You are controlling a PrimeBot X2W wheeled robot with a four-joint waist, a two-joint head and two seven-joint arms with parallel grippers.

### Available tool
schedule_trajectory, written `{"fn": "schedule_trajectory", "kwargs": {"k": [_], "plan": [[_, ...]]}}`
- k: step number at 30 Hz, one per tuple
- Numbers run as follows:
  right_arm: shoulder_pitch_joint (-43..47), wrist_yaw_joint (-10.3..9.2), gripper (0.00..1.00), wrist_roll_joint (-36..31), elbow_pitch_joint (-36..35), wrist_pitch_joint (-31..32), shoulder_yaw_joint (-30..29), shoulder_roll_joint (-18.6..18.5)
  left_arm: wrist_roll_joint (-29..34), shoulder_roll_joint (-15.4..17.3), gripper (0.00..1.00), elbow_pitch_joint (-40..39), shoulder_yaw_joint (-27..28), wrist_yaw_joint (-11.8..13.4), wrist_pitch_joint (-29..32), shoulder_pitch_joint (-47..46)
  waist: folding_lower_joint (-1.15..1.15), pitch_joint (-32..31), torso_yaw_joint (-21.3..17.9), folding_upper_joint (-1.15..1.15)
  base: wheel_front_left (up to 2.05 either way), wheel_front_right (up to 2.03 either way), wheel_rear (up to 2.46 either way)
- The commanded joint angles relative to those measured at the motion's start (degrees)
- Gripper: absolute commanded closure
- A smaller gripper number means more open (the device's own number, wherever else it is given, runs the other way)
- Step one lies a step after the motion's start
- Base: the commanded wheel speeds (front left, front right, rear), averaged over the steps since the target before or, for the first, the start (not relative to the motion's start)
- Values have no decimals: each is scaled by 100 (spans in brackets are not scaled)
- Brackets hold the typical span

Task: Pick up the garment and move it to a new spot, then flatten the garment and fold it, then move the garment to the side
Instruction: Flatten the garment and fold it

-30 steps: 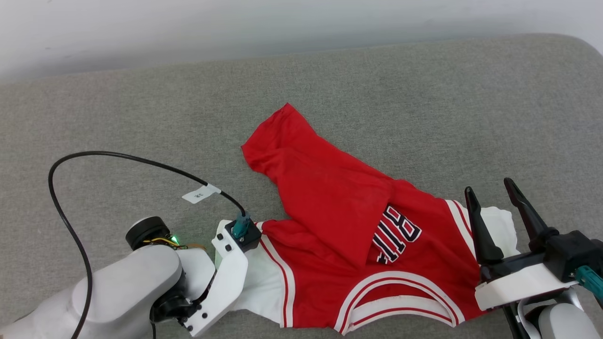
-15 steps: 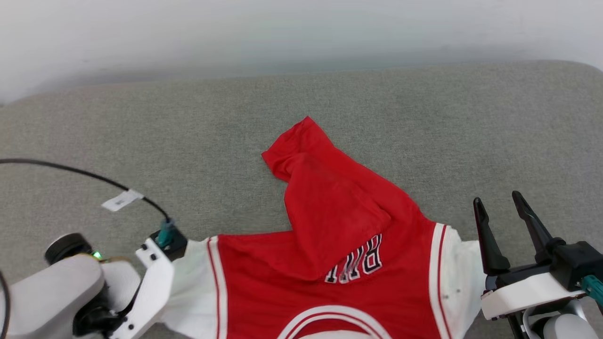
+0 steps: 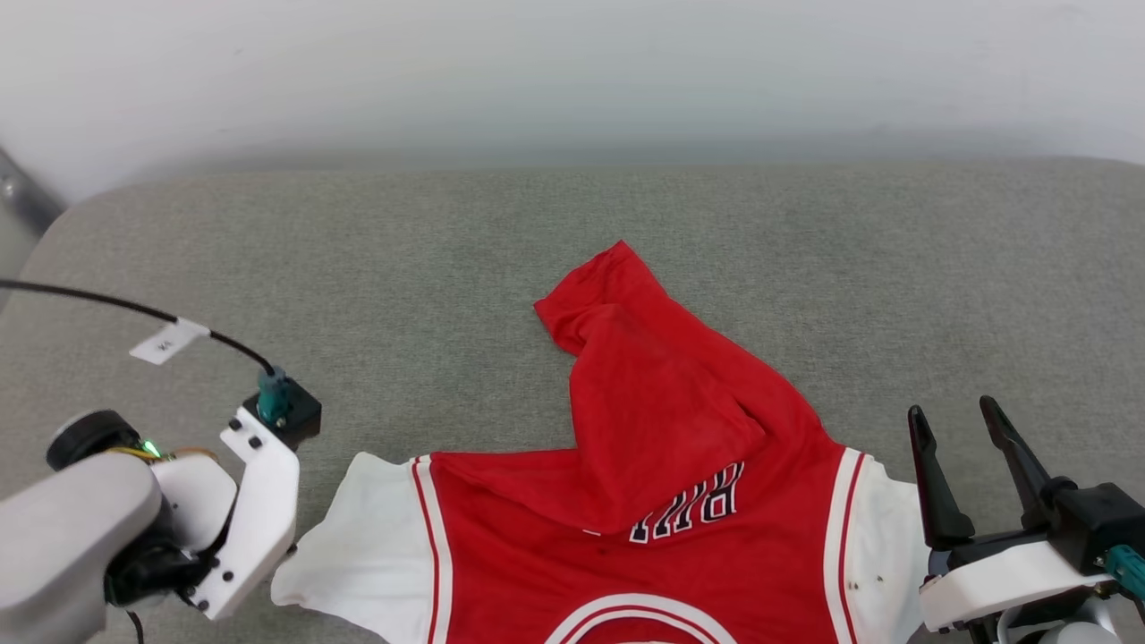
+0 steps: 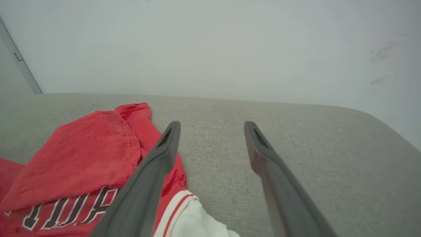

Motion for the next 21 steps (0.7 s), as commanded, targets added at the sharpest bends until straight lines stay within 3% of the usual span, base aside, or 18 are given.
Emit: {"fn": "schedule_trajectory", "kwargs": {"k": [1,6,21], "plan": [[57,-4,0,-6,5,-13,6,46,-62,72,0,-85,30,-16,86,-107,0,-23,46,0,0,0,0],[-48,-4,0,15,16,-13,91,82,-358,196,0,-117,88,-31,449,-200,0,26,27,0,0,0,0],[-255,-4,0,35,10,-13,122,-3,-109,-467,0,655,-123,7,32,384,0,332,-328,0,0,0,0]]}}
